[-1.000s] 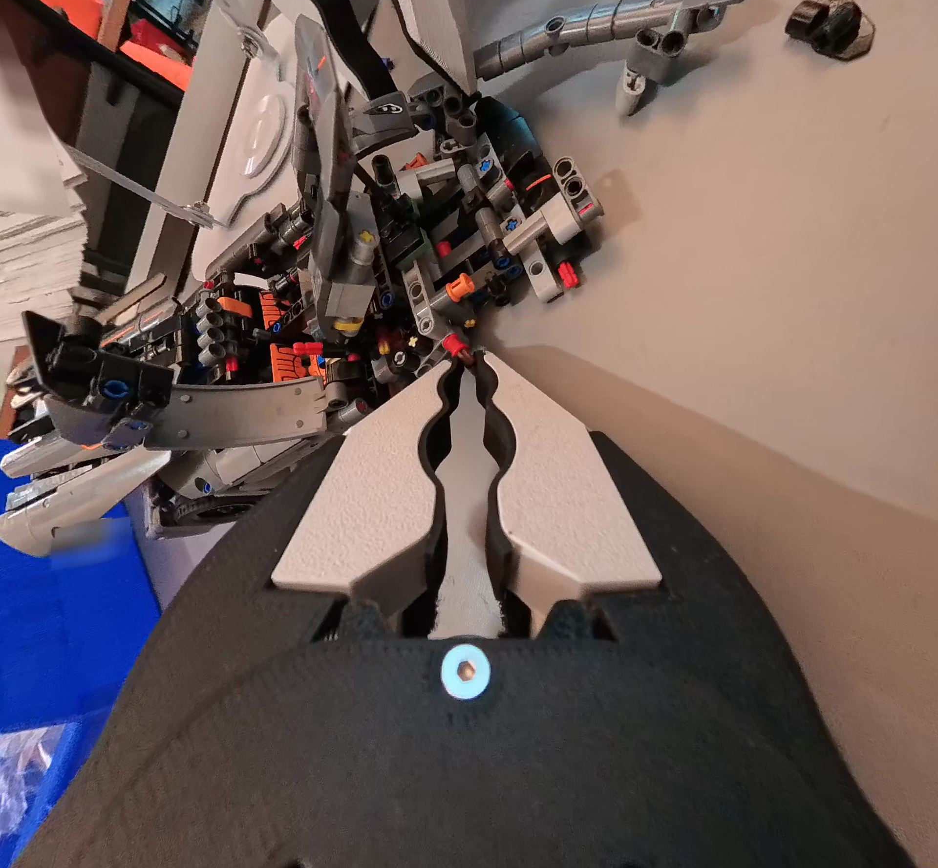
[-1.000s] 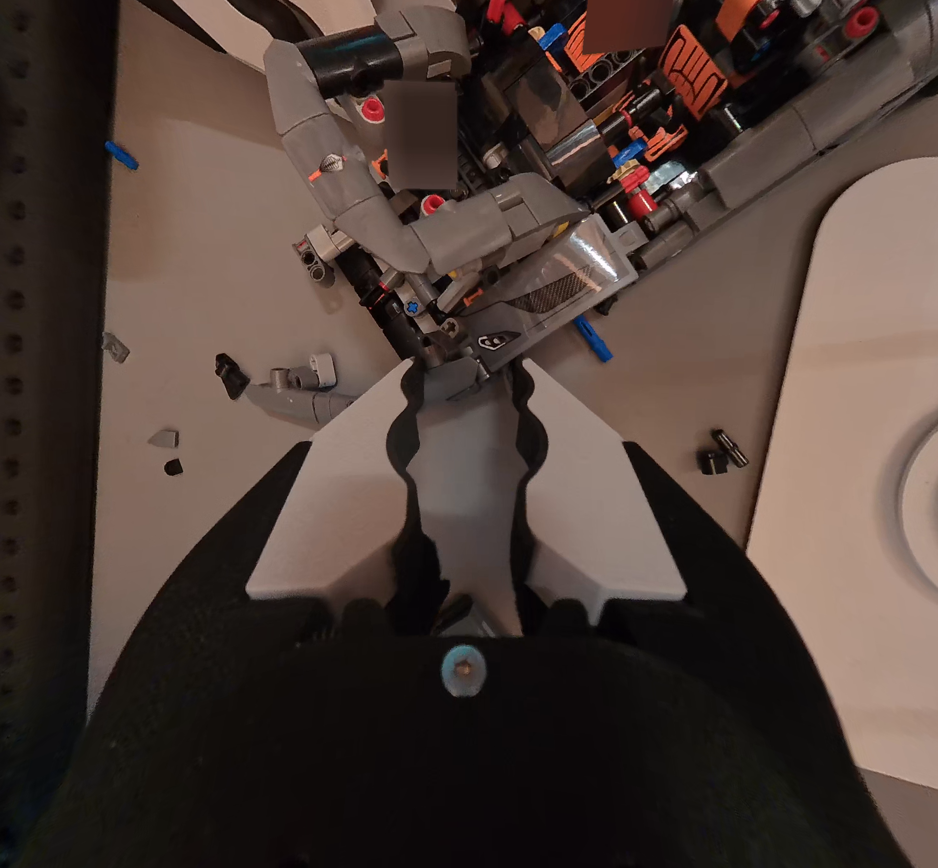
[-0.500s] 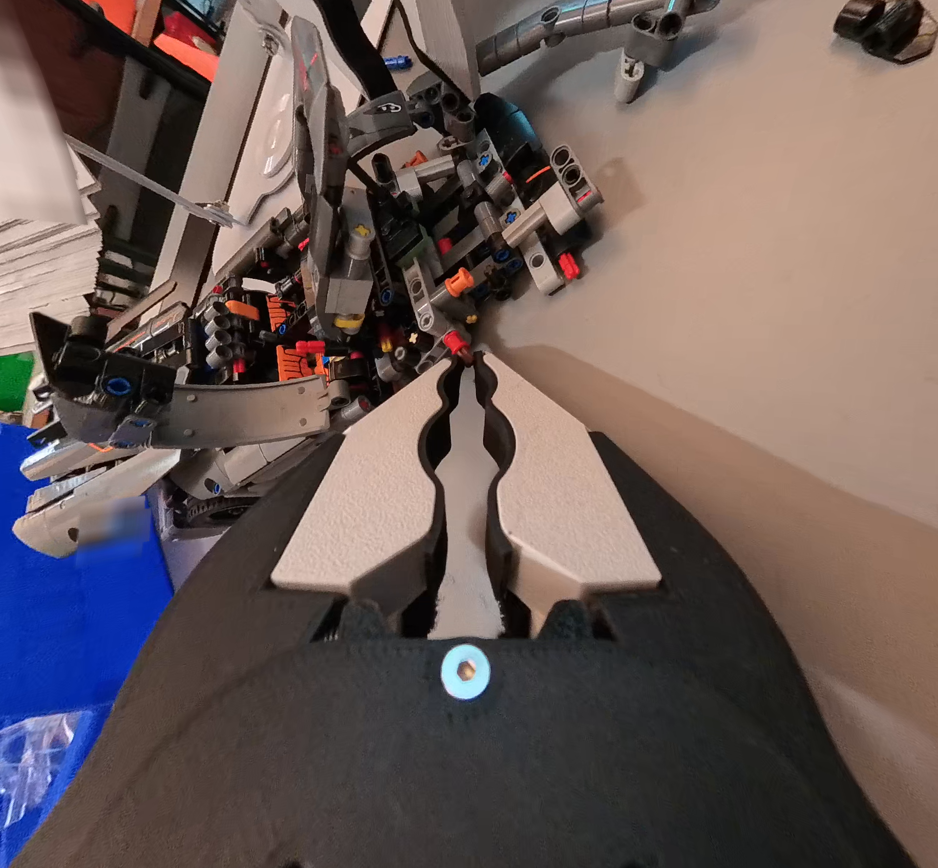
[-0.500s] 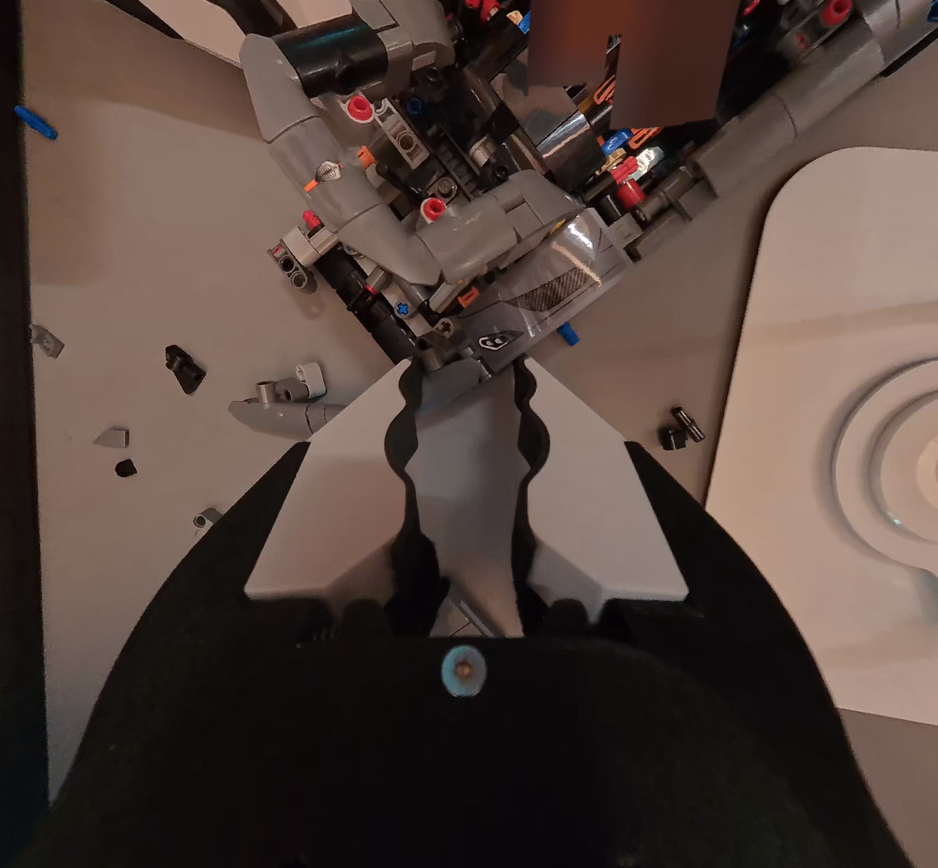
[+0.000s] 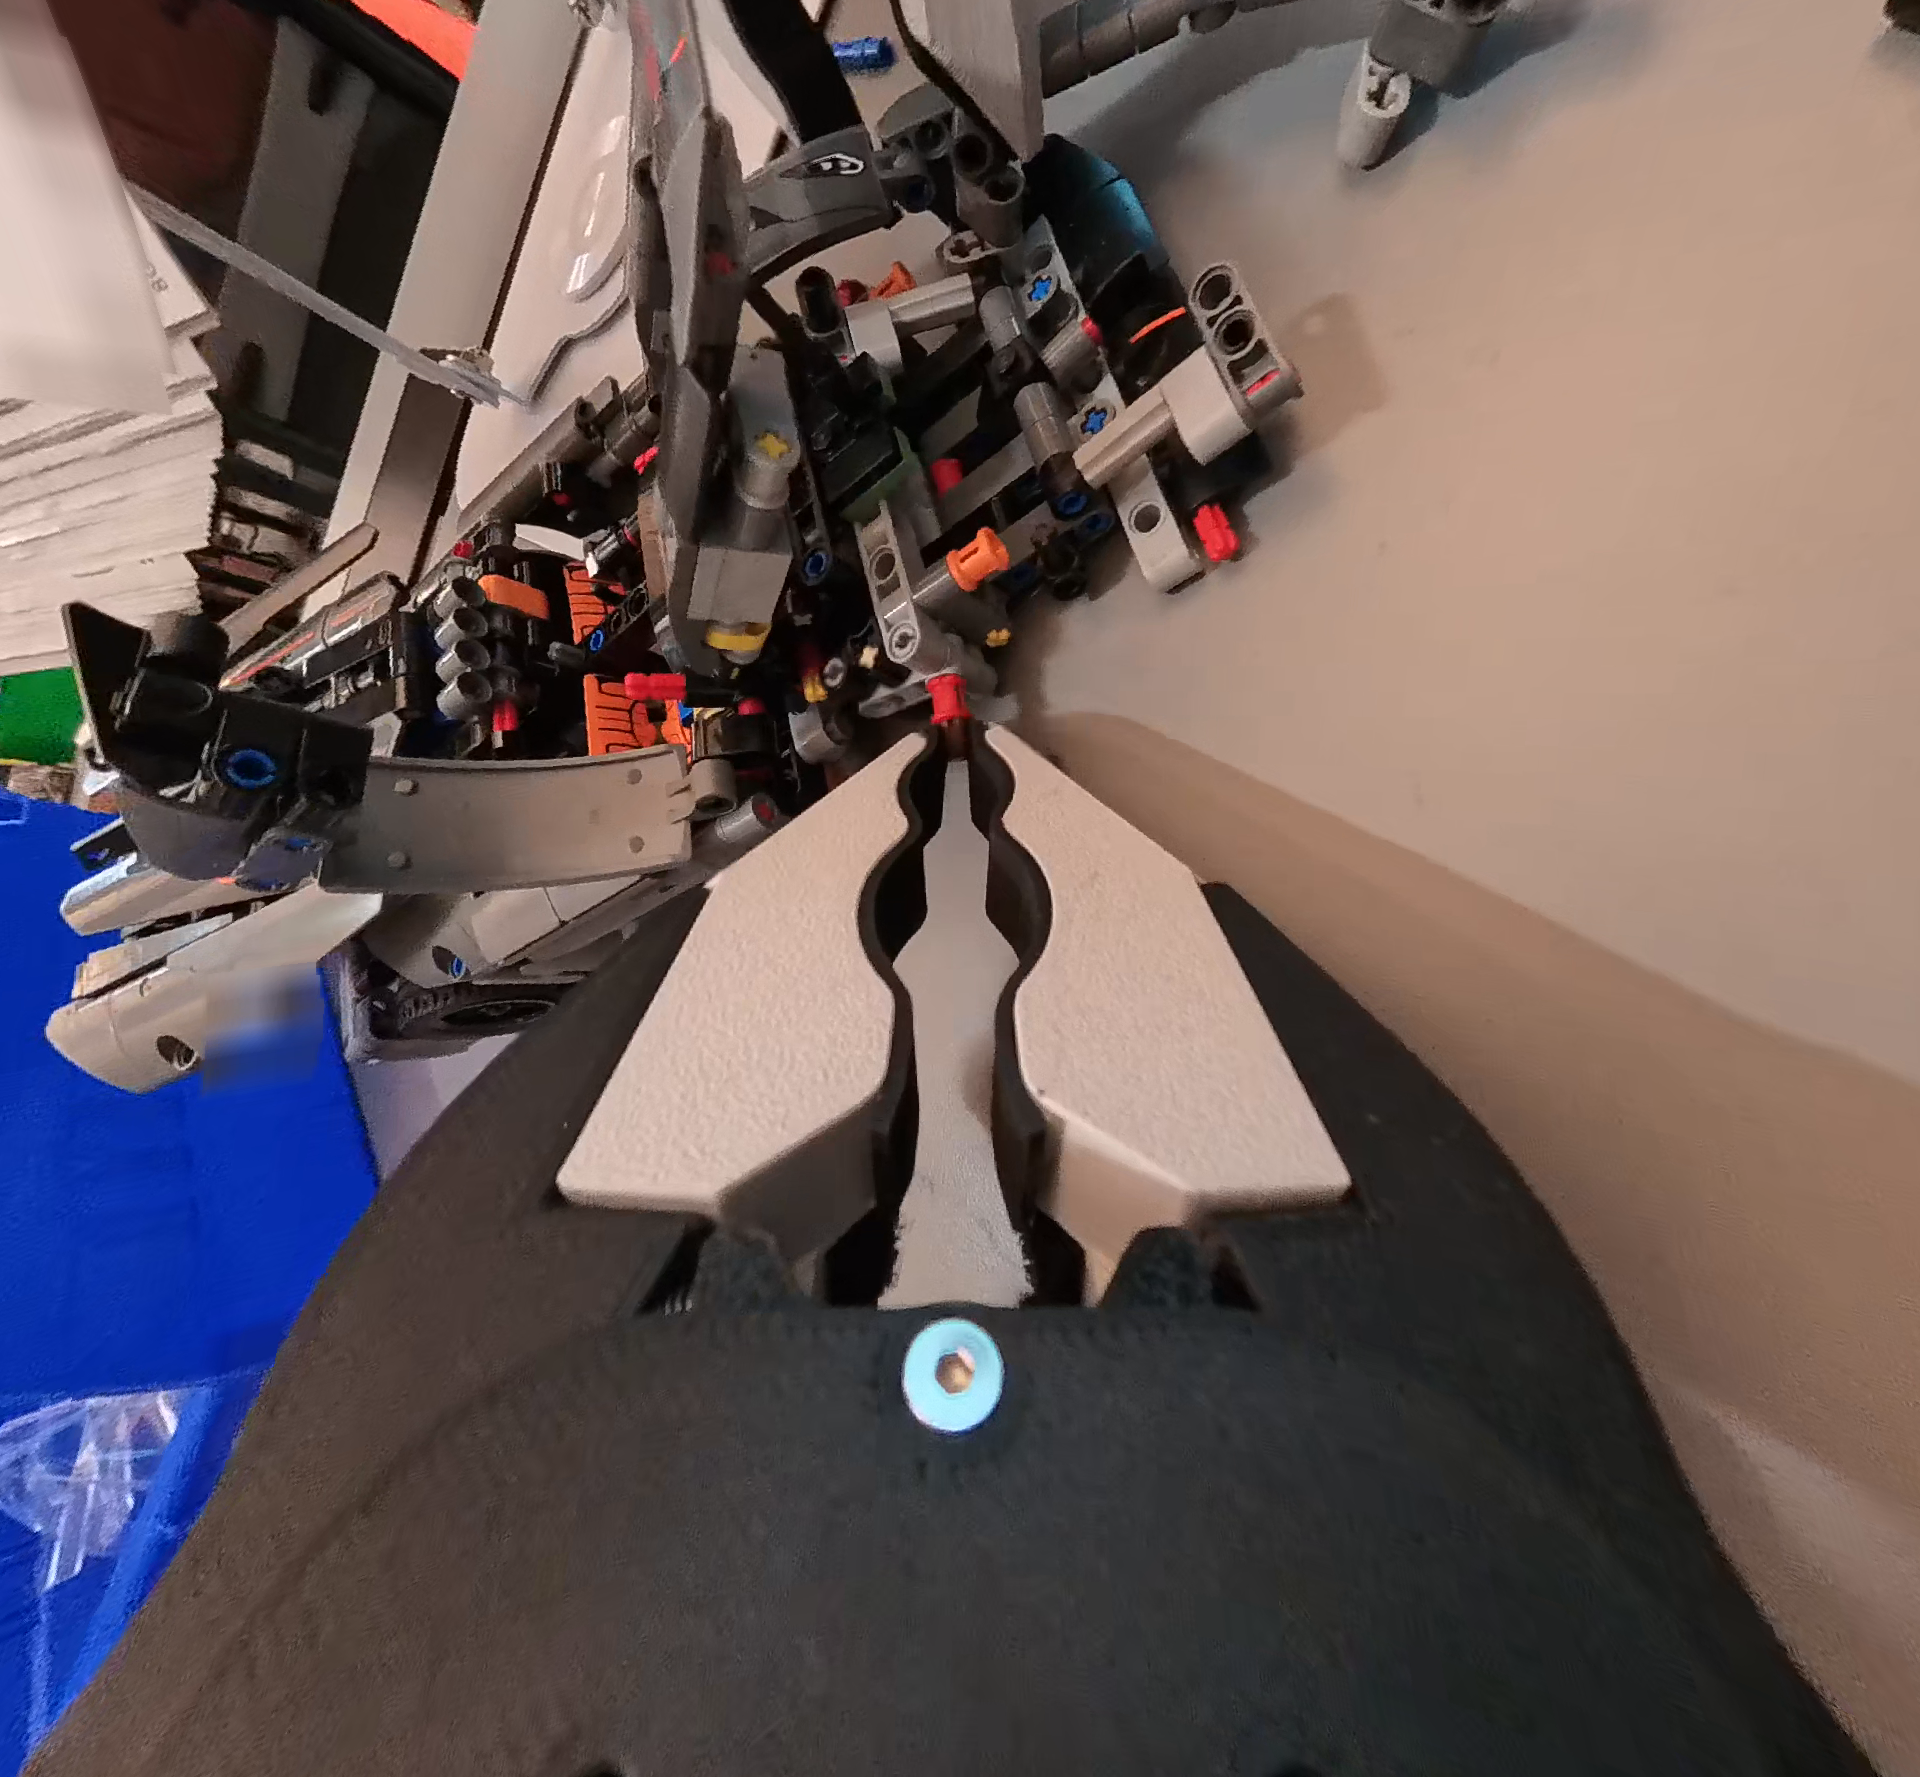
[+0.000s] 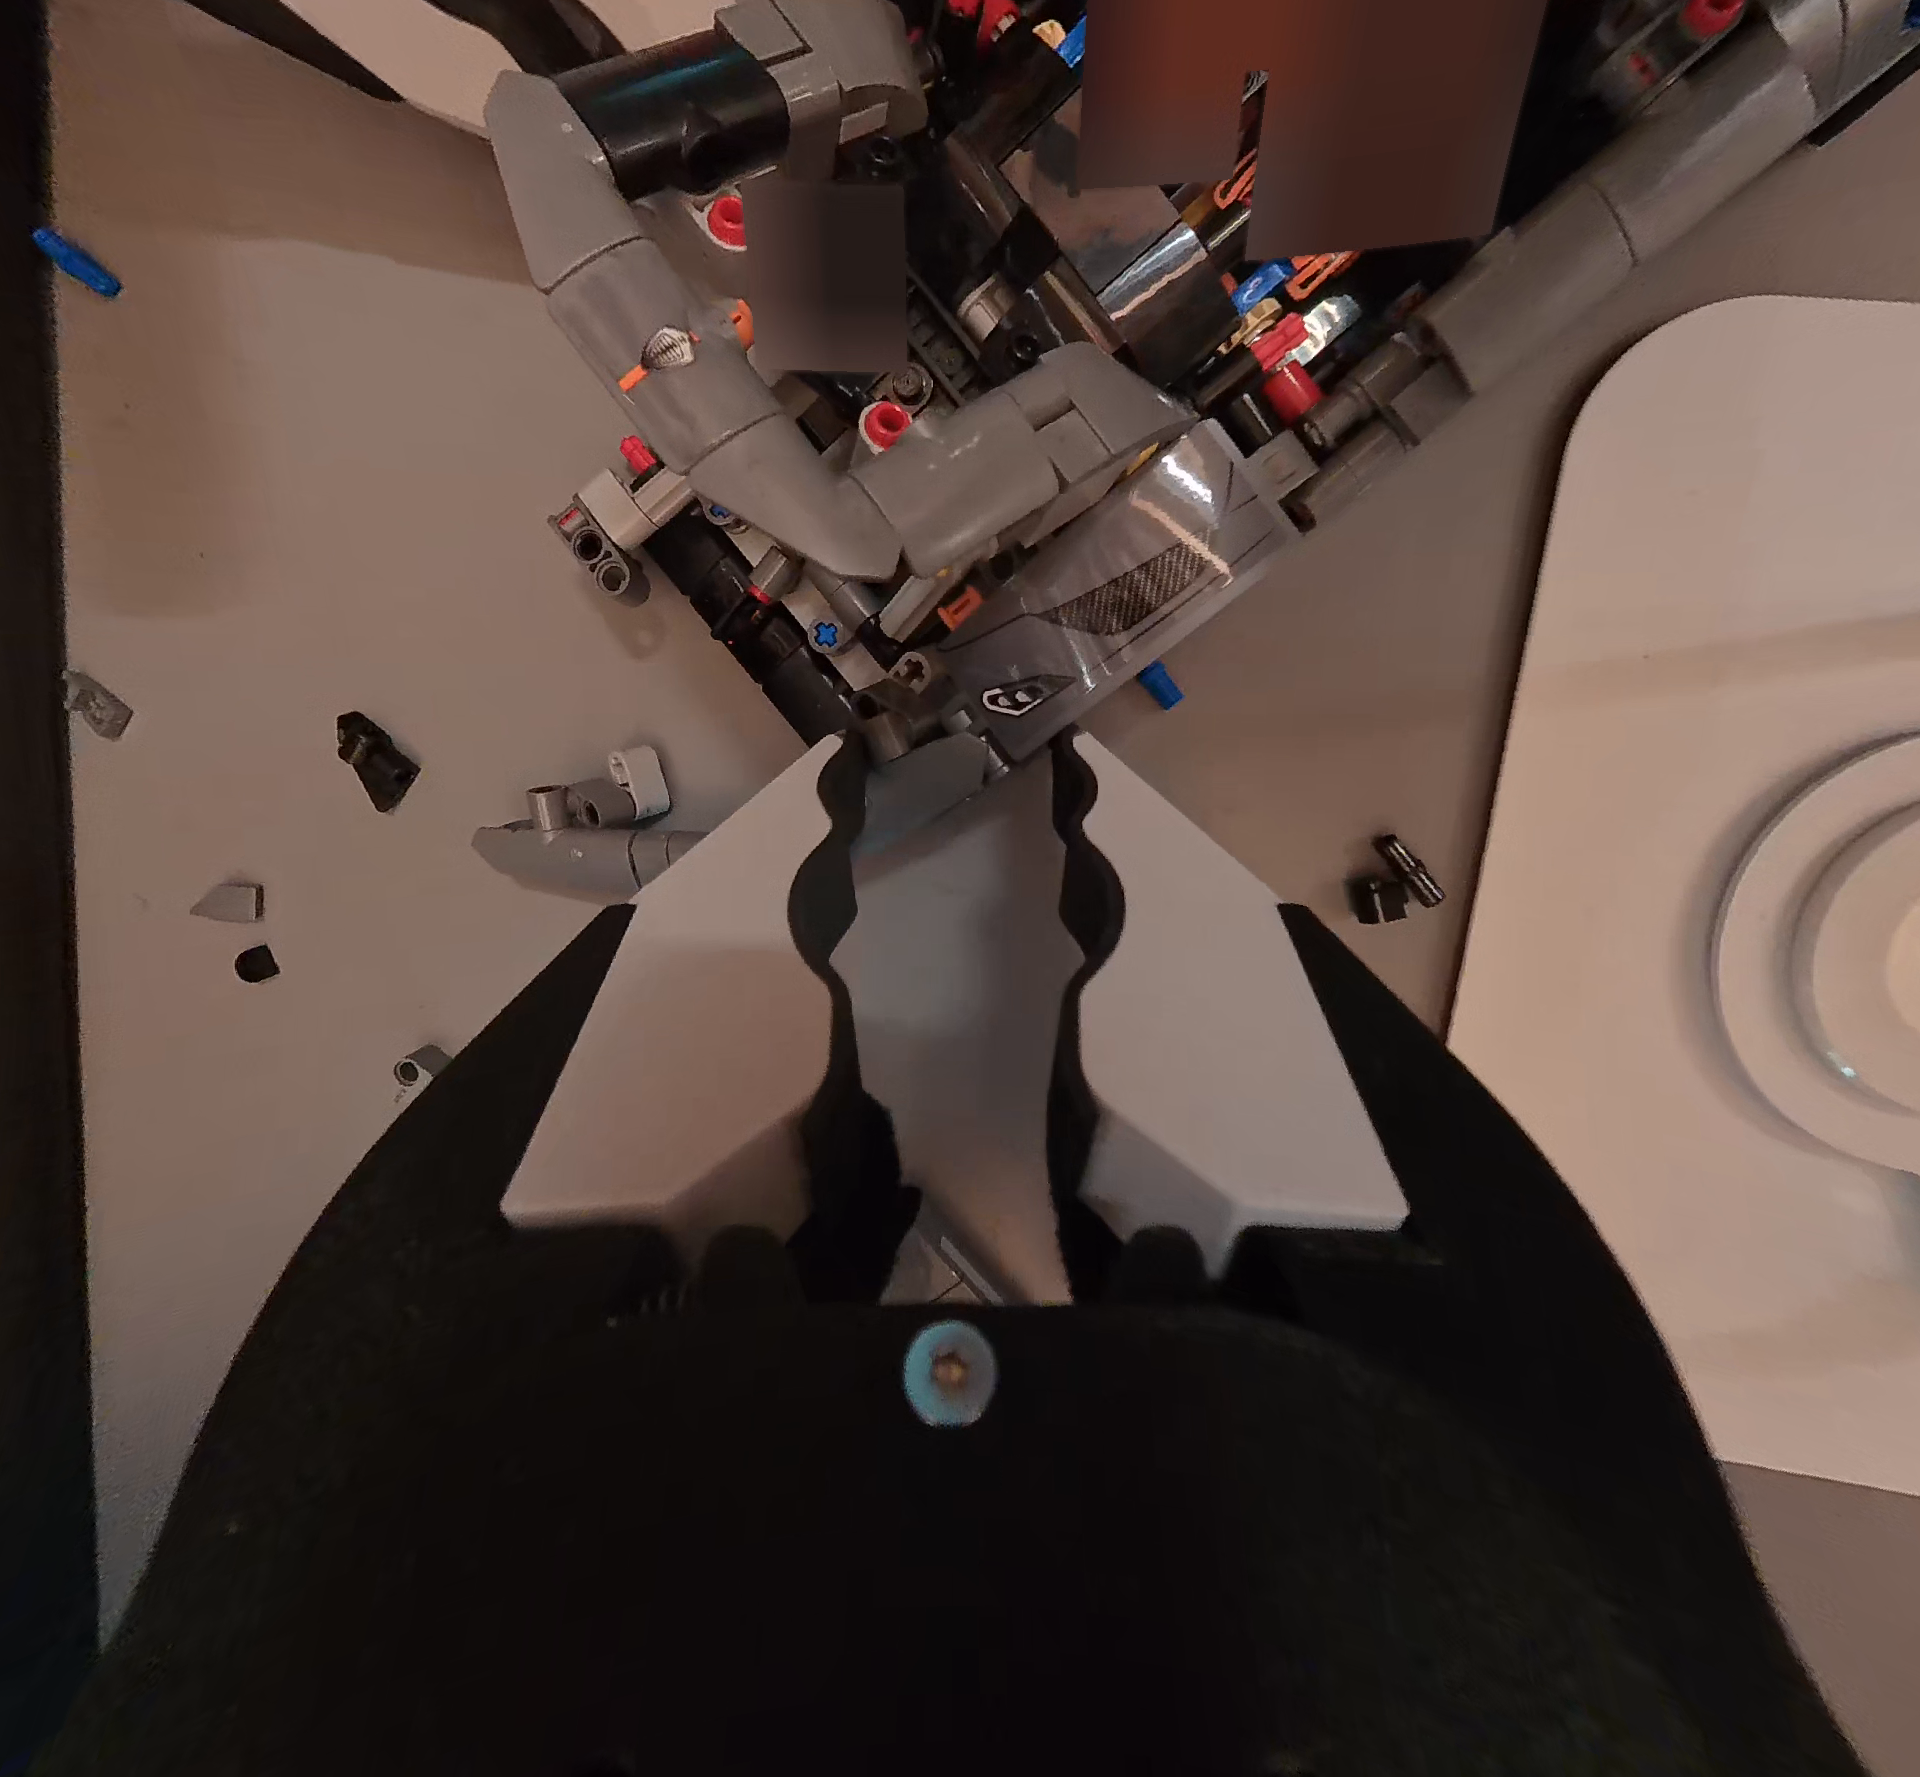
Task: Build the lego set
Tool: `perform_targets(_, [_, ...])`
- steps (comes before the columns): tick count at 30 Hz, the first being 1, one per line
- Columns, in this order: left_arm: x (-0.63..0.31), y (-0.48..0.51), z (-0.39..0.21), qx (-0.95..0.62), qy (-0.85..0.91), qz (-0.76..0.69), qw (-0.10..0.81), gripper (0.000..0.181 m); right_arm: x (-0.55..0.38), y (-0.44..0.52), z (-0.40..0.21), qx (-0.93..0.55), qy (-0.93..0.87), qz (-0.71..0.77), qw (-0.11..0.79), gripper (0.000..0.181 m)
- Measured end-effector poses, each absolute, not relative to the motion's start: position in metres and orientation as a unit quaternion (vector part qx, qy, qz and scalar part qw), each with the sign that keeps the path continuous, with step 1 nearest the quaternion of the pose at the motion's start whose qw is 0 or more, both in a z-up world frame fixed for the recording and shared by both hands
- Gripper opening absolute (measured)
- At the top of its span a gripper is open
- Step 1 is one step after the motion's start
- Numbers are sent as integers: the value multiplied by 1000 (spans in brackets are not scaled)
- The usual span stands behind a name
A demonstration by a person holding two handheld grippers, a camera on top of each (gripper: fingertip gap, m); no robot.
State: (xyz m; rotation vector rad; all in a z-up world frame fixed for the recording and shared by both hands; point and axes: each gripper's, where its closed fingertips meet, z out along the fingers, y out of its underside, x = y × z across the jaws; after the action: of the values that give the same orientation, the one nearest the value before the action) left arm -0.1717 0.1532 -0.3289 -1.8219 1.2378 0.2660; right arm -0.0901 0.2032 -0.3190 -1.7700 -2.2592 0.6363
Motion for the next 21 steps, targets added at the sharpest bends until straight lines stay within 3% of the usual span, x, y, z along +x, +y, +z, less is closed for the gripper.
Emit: perform_targets(21, [-172,152,-330,-739,499,99,441,1,-89,203,-320,-599,-765,213,101,34])
